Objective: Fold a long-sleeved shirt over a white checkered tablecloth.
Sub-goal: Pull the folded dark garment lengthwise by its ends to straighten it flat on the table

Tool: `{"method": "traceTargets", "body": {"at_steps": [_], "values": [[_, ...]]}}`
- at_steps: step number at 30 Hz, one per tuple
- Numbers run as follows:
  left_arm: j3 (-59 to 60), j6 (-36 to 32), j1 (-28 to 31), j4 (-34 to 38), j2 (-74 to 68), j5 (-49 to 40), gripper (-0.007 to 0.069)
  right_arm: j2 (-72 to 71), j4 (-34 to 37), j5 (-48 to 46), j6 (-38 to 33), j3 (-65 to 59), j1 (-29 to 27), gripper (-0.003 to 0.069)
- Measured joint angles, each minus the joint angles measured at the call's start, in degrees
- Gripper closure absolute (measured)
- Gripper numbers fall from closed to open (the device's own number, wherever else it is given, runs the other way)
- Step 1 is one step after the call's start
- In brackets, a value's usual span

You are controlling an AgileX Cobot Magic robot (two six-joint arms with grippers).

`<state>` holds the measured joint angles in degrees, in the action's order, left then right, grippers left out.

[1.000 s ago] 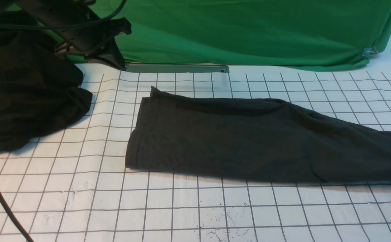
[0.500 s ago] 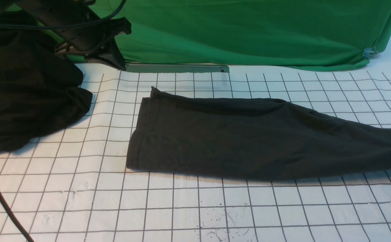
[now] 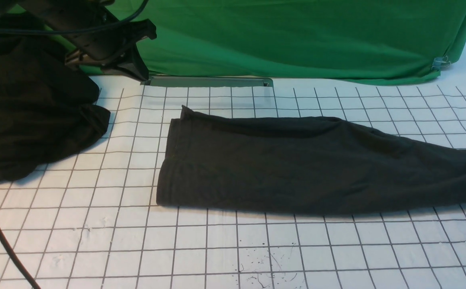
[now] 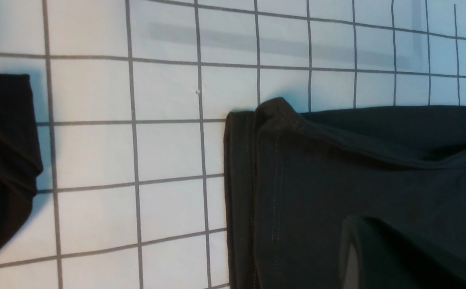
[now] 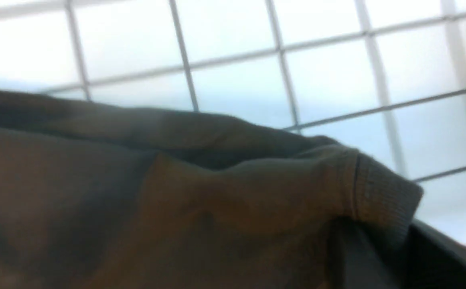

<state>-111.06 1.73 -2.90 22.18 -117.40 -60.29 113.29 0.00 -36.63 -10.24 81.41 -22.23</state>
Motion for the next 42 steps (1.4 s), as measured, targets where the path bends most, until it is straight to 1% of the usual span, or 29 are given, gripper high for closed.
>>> {"method": "traceTargets", "body": {"at_steps": [2, 3, 6, 8, 9, 12, 14, 15, 16, 17, 18, 20, 22, 24, 25, 27, 29, 30, 31, 32, 33, 34, 36, 38, 42], "values": [[0.00, 0.13, 0.00, -0.06, 0.00, 0.00, 0.0621, 1.21, 0.00, 0.28, 0.00, 0.00, 0.00, 0.0447], [0.00, 0.30, 0.00, -0.06, 0.00, 0.00, 0.0617, 2.37, 0.00, 0.58, 0.04, 0.00, 0.00, 0.0388], [0.00, 0.45, 0.00, -0.06, 0.00, 0.00, 0.0602, 2.91, 0.00, 0.64, 0.41, 0.00, 0.00, 0.0297], [0.00, 0.86, 0.00, -0.12, 0.00, 0.00, 0.0575, 2.55, 0.00, 0.79, 1.54, 0.00, 0.00, 0.0247], [0.00, 0.85, 0.00, -0.20, 0.00, 0.00, 0.0571, 2.54, 0.00, 0.79, 1.66, 0.00, 0.00, 0.0244], [0.00, 1.05, 0.00, -0.42, 0.00, 0.00, 0.0501, 0.76, -0.35, -0.80, 3.22, 0.89, 0.00, 0.0189], [0.00, 1.27, 0.00, -0.42, 0.00, -0.06, 0.0469, 0.02, -0.35, -2.39, 3.44, 1.95, 0.00, 0.0165], [0.00, 1.42, 0.00, -0.42, 0.00, -0.18, 0.0419, -1.24, -0.41, -4.64, 3.67, 4.22, 0.00, 0.0115], [0.00, 1.43, 0.00, -0.42, 0.00, -0.30, 0.0419, -1.24, -0.41, -4.94, 3.72, 4.54, 0.00, 0.0115], [0.00, 1.48, 0.00, -0.42, 0.00, -0.49, 0.0389, -2.00, -0.41, -6.42, 3.80, 5.79, 0.00, 0.0081], [0.00, 1.48, 0.00, -0.42, 0.00, -0.99, 0.0337, -3.23, -0.41, -10.68, 4.12, 8.83, 0.00, 0.0021], [0.00, 1.48, 0.00, -0.42, 0.00, -1.51, 0.0293, -4.34, -0.41, -15.14, 4.40, 12.09, 0.00, -0.0011], [0.00, 1.48, 0.00, -0.24, 0.00, -2.30, 0.0249, -5.46, -0.41, -21.02, 4.80, 14.69, 0.00, -0.0017], [-0.08, 1.48, 0.00, -0.06, 0.00, -2.89, 0.0231, -6.01, -0.41, -25.12, 5.35, 15.66, 0.00, 0.0007], [-0.22, 1.48, 0.00, -0.06, 0.00, -3.20, 0.0228, -6.15, -0.41, -25.52, 5.43, 15.71, 0.00, 0.0018], [-0.61, 0.94, 0.00, -0.04, 0.00, -4.45, 0.0224, -6.42, -0.41, -29.28, 5.63, 16.01, 0.00, 0.0081], [-1.13, -0.26, 0.00, 0.37, 0.00, -7.11, 0.0249, -6.70, 0.00, -31.86, 5.58, 15.88, 0.00, 0.0235], [-1.12, -0.76, 0.00, 0.91, 0.00, -8.16, 0.0274, -7.02, 0.00, -32.18, 5.45, 15.40, 0.00, 0.0336], [-1.06, -0.92, -0.14, 1.23, 0.00, -8.62, 0.0308, -7.41, 0.00, -32.35, 5.17, 14.82, 0.00, 0.0408], [-0.86, -1.06, -0.49, 1.51, 0.06, -8.86, 0.0340, -8.07, 0.68, -32.56, 4.67, 13.87, 0.00, 0.0496], [-0.53, -1.14, -1.01, 1.69, 0.06, -8.97, 0.0385, -8.94, 1.11, -32.55, 4.44, 12.90, 0.00, 0.0562], [-0.19, -1.73, -1.80, 1.77, 0.06, -8.97, 0.0443, -9.84, 1.51, -32.67, 4.25, 11.52, 0.00, 0.0602], [0.11, -2.52, -3.54, 1.63, -0.35, -9.09, 0.0512, -11.27, 1.85, -32.79, 3.97, 8.89, 0.00, 0.0634], [0.18, -3.67, -6.15, 1.50, -1.53, -8.41, 0.0592, -12.89, 2.06, -32.79, 3.64, 6.10, 0.00, 0.0649], [0.18, -3.67, -8.50, 2.65, -5.65, -4.72, 0.0624, -14.01, 2.23, -30.99, 3.38, 2.10, 0.00, 0.0649]]}}
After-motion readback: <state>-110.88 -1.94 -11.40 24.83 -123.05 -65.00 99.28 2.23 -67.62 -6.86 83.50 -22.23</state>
